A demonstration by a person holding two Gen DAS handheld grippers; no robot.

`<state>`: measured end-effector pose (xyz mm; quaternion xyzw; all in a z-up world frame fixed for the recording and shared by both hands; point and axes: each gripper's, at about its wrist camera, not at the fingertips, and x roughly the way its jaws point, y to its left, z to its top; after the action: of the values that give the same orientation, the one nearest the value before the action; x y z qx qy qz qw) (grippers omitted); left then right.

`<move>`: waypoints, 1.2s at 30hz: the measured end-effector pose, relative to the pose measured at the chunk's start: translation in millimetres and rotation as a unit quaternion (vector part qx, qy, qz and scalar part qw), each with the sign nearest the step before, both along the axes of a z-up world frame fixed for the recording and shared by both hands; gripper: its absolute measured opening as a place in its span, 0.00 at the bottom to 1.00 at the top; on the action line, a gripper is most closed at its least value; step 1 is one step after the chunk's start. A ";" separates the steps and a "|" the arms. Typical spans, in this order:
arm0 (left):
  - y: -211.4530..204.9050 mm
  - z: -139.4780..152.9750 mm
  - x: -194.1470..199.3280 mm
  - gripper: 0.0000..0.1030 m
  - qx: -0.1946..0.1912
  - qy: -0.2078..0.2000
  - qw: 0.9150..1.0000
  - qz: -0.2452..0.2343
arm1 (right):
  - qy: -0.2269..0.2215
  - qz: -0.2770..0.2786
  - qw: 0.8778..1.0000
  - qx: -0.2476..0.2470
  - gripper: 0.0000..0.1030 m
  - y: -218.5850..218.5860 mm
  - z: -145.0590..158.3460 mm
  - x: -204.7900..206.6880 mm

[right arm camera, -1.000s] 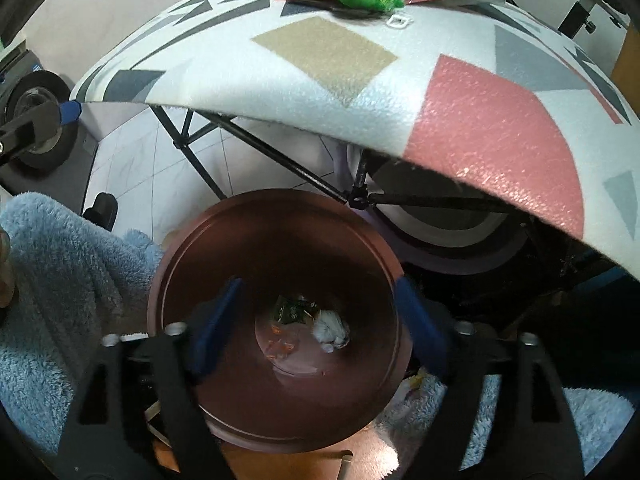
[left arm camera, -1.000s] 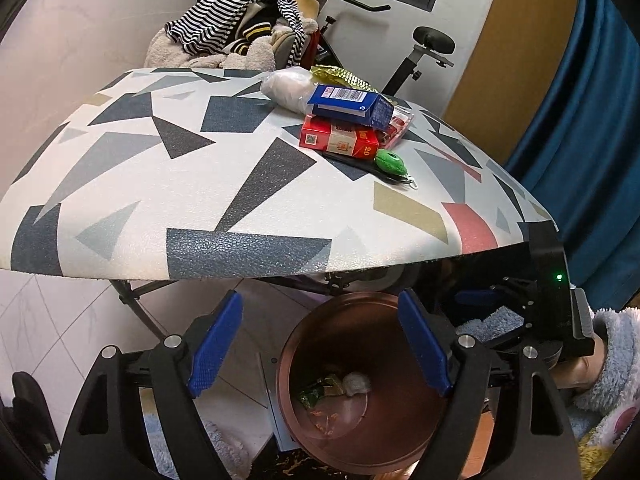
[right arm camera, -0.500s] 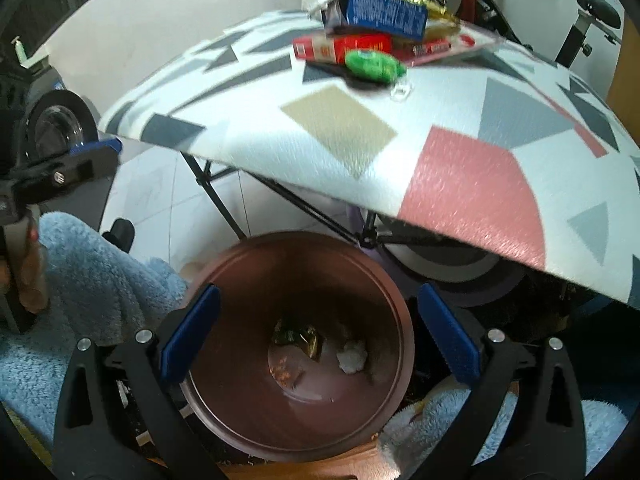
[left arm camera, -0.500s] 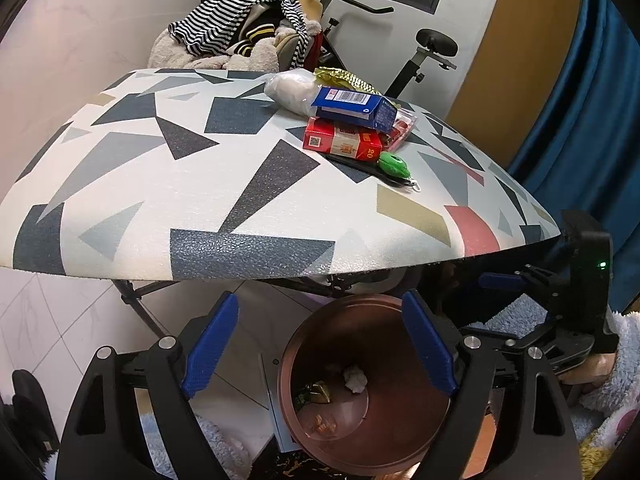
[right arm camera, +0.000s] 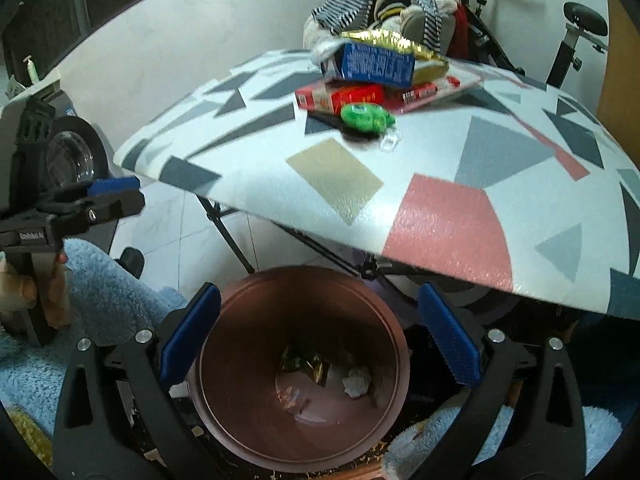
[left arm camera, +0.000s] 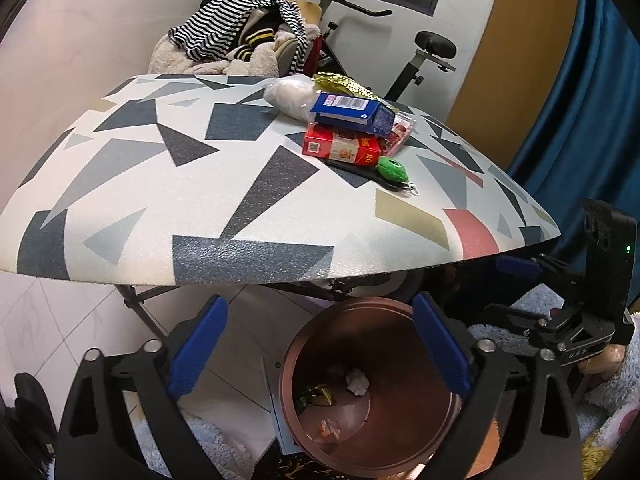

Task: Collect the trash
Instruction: 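Move the right gripper to the green frog keychain and grasp it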

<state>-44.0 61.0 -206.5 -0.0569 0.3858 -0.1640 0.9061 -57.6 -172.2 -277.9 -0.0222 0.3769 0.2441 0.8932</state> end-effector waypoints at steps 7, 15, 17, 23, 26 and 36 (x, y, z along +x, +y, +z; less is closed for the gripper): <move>-2.1 16.3 10.7 0.94 -0.007 -0.005 1.000 -0.005 | -0.032 -0.018 0.999 0.029 0.94 -13.8 23.3 12.1; -11.9 46.4 39.3 0.94 0.010 -0.036 0.999 -0.004 | -0.025 -0.018 0.999 0.029 0.94 -23.7 36.8 49.2; -12.9 53.2 49.5 0.94 0.007 -0.039 0.999 -0.002 | -0.024 -0.022 0.999 0.016 0.94 -21.1 39.4 63.6; -14.4 65.7 75.1 0.94 -0.008 -0.034 0.999 -0.007 | 0.002 -0.037 0.999 0.020 0.94 -10.1 37.3 117.7; -15.1 66.0 83.3 0.94 -0.017 -0.027 0.999 -0.008 | 0.017 -0.019 0.999 0.028 0.94 1.3 34.3 143.3; -12.4 59.0 113.3 0.94 -0.033 0.015 0.999 -0.001 | 0.048 0.026 0.998 -0.007 0.56 32.0 13.6 178.6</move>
<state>69.3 48.6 -147.5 -0.0890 0.3935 -0.1772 0.8977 121.1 -140.2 -264.3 -0.0268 0.4201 0.2654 0.8674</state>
